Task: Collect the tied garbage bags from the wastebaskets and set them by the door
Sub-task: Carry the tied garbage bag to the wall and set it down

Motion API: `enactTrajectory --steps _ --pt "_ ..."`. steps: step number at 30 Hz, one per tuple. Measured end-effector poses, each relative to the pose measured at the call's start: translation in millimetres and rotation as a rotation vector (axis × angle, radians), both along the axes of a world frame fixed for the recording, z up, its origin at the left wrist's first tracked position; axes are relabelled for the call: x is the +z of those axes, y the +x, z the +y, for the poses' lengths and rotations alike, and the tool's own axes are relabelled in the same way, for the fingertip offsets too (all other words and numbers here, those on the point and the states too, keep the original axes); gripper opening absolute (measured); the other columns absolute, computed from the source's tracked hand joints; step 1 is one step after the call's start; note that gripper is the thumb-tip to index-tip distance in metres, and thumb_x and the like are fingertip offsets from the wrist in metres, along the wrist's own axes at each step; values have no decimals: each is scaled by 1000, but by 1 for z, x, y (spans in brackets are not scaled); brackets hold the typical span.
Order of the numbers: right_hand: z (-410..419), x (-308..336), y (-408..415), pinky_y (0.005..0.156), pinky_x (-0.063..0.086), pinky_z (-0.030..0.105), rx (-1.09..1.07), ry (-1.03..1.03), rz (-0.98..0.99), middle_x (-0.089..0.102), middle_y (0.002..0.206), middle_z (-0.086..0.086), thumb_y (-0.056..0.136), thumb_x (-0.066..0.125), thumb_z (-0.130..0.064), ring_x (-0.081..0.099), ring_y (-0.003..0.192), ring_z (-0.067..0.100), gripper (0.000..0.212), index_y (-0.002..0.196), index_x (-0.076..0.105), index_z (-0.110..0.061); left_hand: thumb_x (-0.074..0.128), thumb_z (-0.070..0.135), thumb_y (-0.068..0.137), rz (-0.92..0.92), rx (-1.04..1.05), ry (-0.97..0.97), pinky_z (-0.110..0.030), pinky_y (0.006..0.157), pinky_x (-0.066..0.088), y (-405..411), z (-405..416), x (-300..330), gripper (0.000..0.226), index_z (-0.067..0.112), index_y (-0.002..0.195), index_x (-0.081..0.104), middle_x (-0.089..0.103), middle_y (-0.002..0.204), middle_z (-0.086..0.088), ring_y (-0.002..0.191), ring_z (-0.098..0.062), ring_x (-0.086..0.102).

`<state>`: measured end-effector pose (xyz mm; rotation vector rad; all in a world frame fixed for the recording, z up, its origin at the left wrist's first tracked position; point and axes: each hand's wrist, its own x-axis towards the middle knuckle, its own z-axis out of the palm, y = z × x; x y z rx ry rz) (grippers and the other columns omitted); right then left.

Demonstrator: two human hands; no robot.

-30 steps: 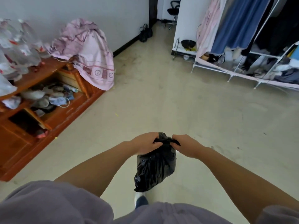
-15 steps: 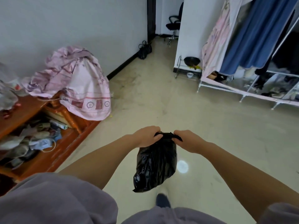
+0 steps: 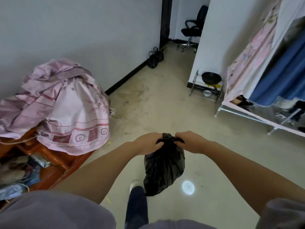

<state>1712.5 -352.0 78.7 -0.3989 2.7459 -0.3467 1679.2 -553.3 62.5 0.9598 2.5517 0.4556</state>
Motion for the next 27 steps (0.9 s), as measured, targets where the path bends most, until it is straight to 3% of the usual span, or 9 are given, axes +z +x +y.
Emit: enactTrajectory --steps 3,8,12,18,23,27 --pt "-3 -9 -88 66 38 34 -45 -29 2 50 76 3 97 43 -30 48 75 25 24 91 50 -8 39 28 98 0 -36 -10 -34 73 40 -89 -2 1 19 14 88 46 50 89 -4 81 -21 47" --pt "-10 -2 -217 62 35 32 -120 -95 5 41 65 -8 97 44 -30 46 71 24 29 69 35 -27 41 29 97 -5 -106 -61 -32 72 39 -246 -6 18 17 17 86 45 47 85 0 79 -20 47" --pt "2 1 -313 62 35 33 -173 -113 1 43 66 -5 97 44 -29 48 72 24 21 80 43 -16 42 28 97 0 -137 -72 -35 75 42 -350 8 21 16 16 89 47 53 90 -3 82 -21 50" --pt "37 -10 -466 64 35 33 -132 -88 -6 48 74 0 97 43 -29 47 74 23 18 84 44 -17 42 27 97 -18 -137 -91 -32 70 37 -500 44 7 16 16 85 45 49 86 -2 79 -21 47" --pt "83 -7 -599 67 31 29 -102 -67 2 62 98 13 97 43 -30 49 80 24 19 98 53 -13 42 27 98 -32 -91 -67 -27 63 31 -628 88 7 18 16 84 44 45 82 1 76 -18 44" --pt "124 4 -705 69 33 28 -73 -55 15 64 102 15 97 44 -30 58 93 30 22 101 55 -11 43 26 98 -48 -58 -7 -28 65 32 -722 123 14 22 23 76 40 42 74 6 74 -17 44"
